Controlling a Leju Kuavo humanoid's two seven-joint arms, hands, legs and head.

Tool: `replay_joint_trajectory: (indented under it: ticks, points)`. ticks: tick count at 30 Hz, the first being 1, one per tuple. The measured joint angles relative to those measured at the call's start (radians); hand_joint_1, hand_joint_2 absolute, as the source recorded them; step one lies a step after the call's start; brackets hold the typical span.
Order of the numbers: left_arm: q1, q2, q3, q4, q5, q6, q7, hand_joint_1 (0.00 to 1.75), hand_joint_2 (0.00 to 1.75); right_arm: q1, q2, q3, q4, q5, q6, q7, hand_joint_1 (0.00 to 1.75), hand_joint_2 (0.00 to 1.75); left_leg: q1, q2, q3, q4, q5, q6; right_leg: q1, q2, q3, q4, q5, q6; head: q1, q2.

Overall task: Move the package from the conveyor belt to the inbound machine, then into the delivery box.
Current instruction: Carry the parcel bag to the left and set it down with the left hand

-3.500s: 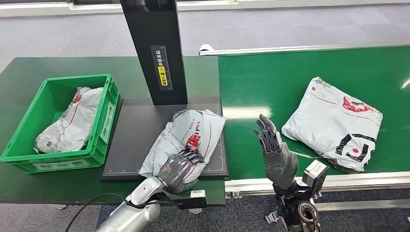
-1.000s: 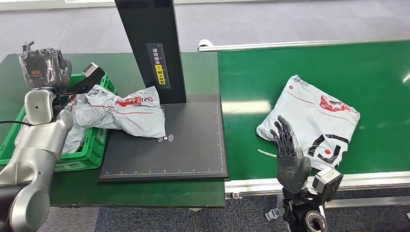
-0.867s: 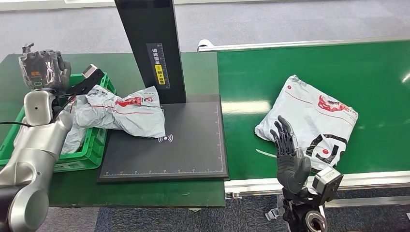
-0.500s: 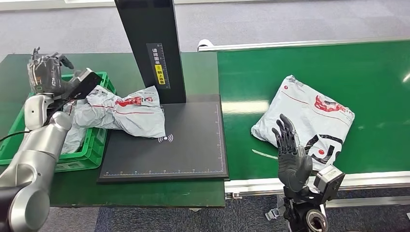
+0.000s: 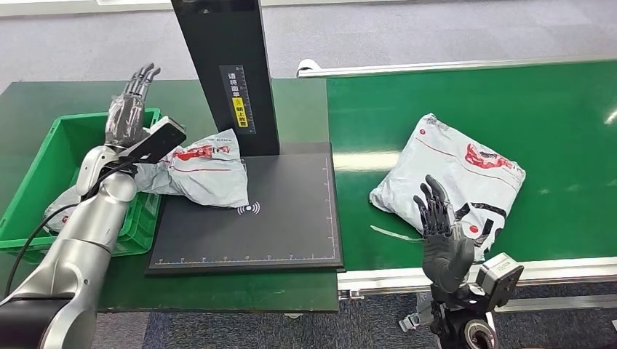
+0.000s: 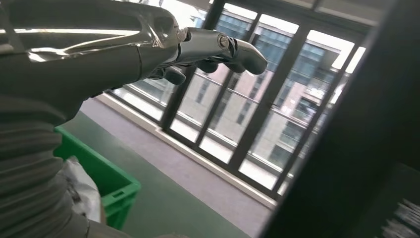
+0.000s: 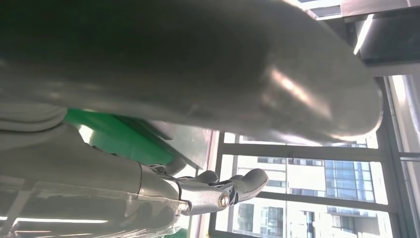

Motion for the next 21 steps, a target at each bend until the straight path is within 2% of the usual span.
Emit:
replay_joint_trajectory:
  ticks: [13, 21]
  points:
    - [0.000, -0.016, -0.178, -0.026, 0.003, -0.053, 0.007, 0.00, 1.75, 0.069, -0.004, -0.009, -0.049, -0.002, -0.004, -0.009, 0.00, 0.00, 0.000, 0.000, 0.000, 0.000, 0.000, 0.000, 0.000, 0.000, 0.000, 0.000, 0.000, 0.000, 0.000, 0.000]
    - [-0.037, -0.018, -0.338, 0.072, -0.256, 0.045, 0.155, 0.00, 1.75, 0.090, -0.002, -0.015, -0.085, 0.002, 0.005, -0.010, 0.00, 0.00, 0.000, 0.000, 0.000, 0.000, 0.000, 0.000, 0.000, 0.000, 0.000, 0.000, 0.000, 0.000, 0.000, 0.000]
